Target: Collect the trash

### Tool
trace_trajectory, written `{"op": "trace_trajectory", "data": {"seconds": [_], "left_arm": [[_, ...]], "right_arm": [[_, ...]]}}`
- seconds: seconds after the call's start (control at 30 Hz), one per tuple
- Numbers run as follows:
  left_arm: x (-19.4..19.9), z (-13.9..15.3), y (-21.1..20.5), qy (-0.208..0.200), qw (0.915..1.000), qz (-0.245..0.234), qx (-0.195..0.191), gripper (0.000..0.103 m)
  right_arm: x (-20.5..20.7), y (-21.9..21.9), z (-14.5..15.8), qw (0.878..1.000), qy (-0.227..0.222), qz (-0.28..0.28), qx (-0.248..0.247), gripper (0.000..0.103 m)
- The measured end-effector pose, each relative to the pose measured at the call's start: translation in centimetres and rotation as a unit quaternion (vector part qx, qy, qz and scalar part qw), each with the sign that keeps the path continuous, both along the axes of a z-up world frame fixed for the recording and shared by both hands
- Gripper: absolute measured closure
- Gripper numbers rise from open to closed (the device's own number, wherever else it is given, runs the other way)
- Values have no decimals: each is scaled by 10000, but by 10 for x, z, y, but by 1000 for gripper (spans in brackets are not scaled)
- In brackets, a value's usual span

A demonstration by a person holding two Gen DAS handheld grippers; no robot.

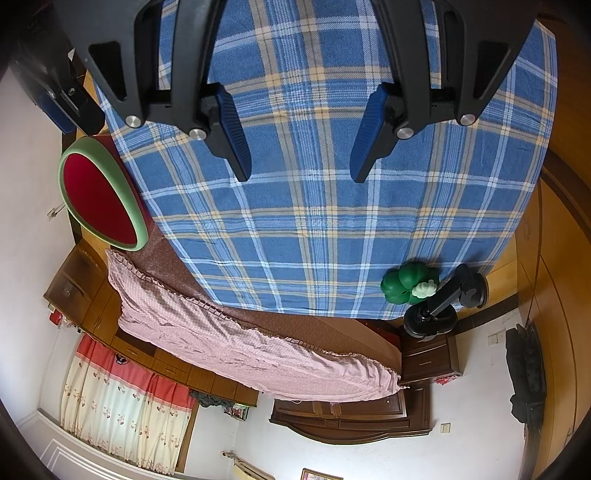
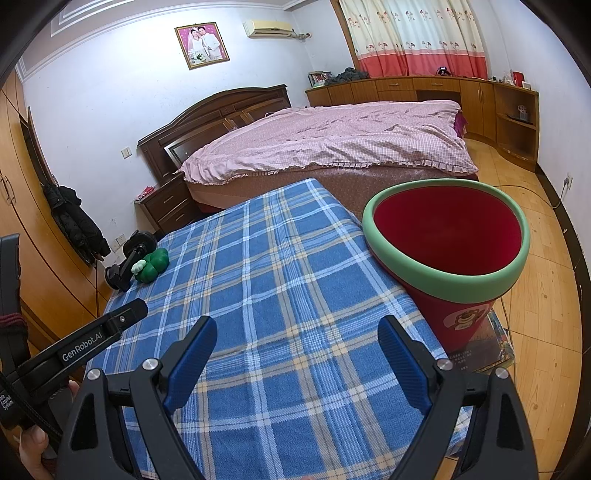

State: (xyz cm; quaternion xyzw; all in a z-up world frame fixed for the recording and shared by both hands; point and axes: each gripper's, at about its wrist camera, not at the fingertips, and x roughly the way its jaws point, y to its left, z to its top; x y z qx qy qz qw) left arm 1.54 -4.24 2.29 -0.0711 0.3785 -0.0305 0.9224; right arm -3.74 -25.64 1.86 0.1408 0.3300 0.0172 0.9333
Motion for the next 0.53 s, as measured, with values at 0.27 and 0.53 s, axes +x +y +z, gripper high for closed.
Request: {"op": "trace_trajectory", "data": {"seconds": [0.27,0.53], "left_arm": [[1,1,0,3,10000,1,-2,47],[-1,-2,3,25,10000,17,12,47]], "right_arm": [[0,0,0,10000,5,-4,4,12],[0,0,0,10000,7,-3,-3,12]]}}
